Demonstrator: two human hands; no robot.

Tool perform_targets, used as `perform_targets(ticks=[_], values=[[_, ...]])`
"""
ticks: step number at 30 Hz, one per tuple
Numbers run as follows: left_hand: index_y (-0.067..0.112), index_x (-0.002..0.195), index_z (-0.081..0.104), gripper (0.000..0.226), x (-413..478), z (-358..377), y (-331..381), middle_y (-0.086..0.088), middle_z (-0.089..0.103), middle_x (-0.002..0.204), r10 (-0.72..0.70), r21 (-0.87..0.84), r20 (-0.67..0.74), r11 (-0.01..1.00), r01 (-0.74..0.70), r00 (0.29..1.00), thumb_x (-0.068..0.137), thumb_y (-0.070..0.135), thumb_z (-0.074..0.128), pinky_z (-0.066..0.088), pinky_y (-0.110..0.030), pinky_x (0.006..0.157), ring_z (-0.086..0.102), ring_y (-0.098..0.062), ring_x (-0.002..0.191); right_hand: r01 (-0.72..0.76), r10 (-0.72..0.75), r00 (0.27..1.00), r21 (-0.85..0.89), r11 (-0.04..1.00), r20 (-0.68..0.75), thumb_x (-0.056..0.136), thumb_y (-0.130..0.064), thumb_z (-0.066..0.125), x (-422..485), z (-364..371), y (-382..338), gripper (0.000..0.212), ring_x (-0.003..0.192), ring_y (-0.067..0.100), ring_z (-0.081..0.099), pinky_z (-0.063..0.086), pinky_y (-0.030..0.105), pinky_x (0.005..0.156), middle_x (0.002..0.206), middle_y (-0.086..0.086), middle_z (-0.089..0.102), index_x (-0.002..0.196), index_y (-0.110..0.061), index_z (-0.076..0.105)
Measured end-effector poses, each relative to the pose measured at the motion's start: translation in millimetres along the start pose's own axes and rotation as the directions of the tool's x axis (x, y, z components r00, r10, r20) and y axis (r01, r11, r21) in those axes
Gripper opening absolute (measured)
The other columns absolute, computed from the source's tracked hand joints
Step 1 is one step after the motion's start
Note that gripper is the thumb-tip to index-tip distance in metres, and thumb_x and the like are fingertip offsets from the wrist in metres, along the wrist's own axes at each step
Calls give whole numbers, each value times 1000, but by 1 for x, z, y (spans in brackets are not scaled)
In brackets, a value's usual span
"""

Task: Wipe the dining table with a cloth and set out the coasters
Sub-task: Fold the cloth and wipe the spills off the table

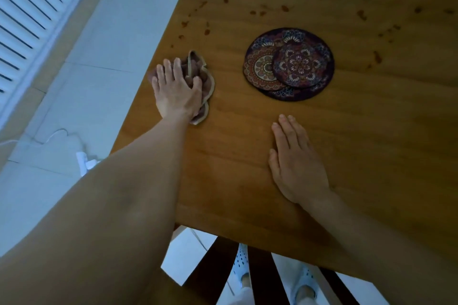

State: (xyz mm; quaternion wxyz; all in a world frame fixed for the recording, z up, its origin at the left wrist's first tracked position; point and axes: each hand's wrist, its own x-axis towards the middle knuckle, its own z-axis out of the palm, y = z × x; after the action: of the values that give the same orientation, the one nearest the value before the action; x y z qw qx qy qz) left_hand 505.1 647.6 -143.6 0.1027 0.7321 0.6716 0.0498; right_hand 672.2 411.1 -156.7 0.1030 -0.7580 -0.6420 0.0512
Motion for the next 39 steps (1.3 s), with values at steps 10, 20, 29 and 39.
perform_targets(ticks=[10, 20, 29, 39], values=[[26, 156, 16, 66, -79, 12, 23, 1, 12, 164, 382, -28, 51, 924, -381, 923, 96, 47, 32, 2, -38, 123, 4, -17, 151, -3, 2, 1000, 22, 1000, 15, 98, -34, 25, 1, -3, -1, 60, 148, 27, 17, 17, 41, 121, 157, 15, 28, 147, -1, 35], [24, 157, 5, 78, -180, 5, 20, 4, -1, 165, 490, -246, 234, 865, -436, 840, 83, 49, 6, -7, -34, 122, -10, -8, 150, 3, -9, 996, 66, 998, 85, 100, -35, 21, 2, -13, 1, 61, 150, 27, 12, 7, 37, 120, 159, 15, 23, 150, -2, 30], [18, 133, 58, 41, -191, -71, 27, -4, 47, 127, 252, -555, 315, 831, -38, 915, 104, 26, 30, 30, -26, 112, 40, -13, 125, -282, 136, 948, 565, 775, 287, 103, -29, 42, 14, -63, -12, 41, 135, 17, 39, 29, 25, 106, 147, 2, 44, 142, -16, 45], [17, 76, 77, 54, -187, -143, 54, -2, 75, 75, 195, -891, 223, 438, 119, 955, 103, 25, 31, 53, -26, 75, 69, -9, 75, -185, -34, 920, 510, 840, 390, 91, -19, 64, 5, -90, -14, 16, 83, 20, 50, 45, 32, 72, 87, 1, 50, 80, -8, 61]])
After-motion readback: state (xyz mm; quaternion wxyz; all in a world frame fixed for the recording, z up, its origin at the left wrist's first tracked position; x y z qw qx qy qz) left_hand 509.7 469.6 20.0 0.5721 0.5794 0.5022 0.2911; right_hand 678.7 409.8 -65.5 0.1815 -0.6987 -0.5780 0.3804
